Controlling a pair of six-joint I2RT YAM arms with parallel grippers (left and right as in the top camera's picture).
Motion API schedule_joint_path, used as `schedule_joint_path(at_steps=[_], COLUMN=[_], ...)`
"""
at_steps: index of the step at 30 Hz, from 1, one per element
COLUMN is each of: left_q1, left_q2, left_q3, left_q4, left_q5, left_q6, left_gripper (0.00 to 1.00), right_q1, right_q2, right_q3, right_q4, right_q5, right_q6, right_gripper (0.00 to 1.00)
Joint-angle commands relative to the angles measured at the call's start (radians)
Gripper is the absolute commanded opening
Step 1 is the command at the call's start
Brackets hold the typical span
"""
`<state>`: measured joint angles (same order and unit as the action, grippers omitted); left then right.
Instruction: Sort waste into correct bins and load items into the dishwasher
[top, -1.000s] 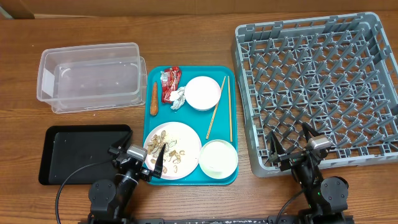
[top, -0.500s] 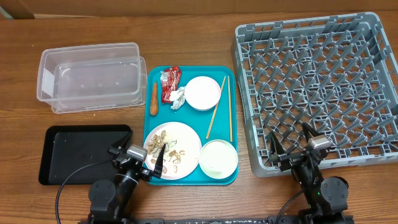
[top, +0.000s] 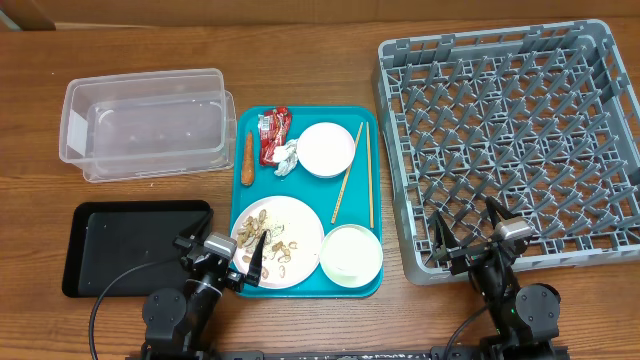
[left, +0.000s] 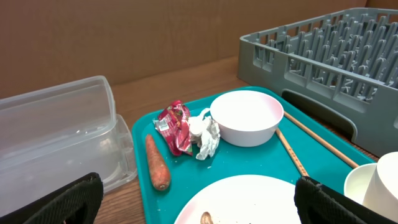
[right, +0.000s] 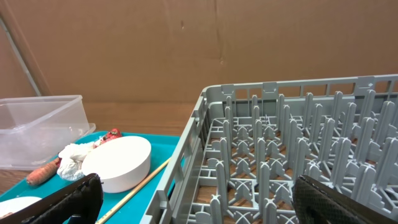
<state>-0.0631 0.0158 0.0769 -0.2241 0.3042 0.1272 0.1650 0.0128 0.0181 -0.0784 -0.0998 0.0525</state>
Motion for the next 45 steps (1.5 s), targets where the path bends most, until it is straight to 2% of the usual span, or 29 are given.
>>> schedule_joint_path(at_steps=[1,7,10,13,29,33,38,41,45], left_q1=[0.004,0.004,0.004,0.004,0.004,0.004,0.004,0.004,0.004], left_q2=[-0.011,-0.011,-0.011,-0.011,-0.011,-0.011,-0.011,-0.011,0.011], left_q3=[-0.006,-0.006,-0.006,-0.006,-0.006,-0.006,0.002,0.061,0.213], left_q4=[0.003,0.004,0.004,-0.003,-0.003,0.006,0.127,0.178,0.121], left_q5=[0.010,-0.002,-0.098,-0.157,-0.153,-0.076,0.201,0.215,0.210], left_q6=[-0.004,0.011,0.085,0.090,0.089,0.066,0.030,-0.105,-0.121], left_gripper=[1.00,1.00,1.00,1.00,1.00,1.00,1.00,1.00,1.00], right_q1=[-0.003,-0.003,-0.003,-0.003,-0.003,-0.003,-0.003,-0.003,-0.003], right_q2=[-0.010,-0.010,-0.010,-0.010,-0.010,-0.010,-0.010,-0.010,0.006], right_q3=[-0.010,-0.010,-0.010,-0.010,-0.010,-0.010,0.006,0.080,0.237], right_q4=[0.005,0.005,0.006,0.005,0.006,0.039,0.181,0.180,0.093], right_q5=[0.001,0.001,0.001,0.001,0.000,-0.061,-0.222,-0.219,-0.216], right_q6=[0.005,0.005,0.005,0.005,0.005,0.005,0.016,0.105,0.139], right_gripper=[1.00,1.00,1.00,1.00,1.00,1.00,1.00,1.00,1.00])
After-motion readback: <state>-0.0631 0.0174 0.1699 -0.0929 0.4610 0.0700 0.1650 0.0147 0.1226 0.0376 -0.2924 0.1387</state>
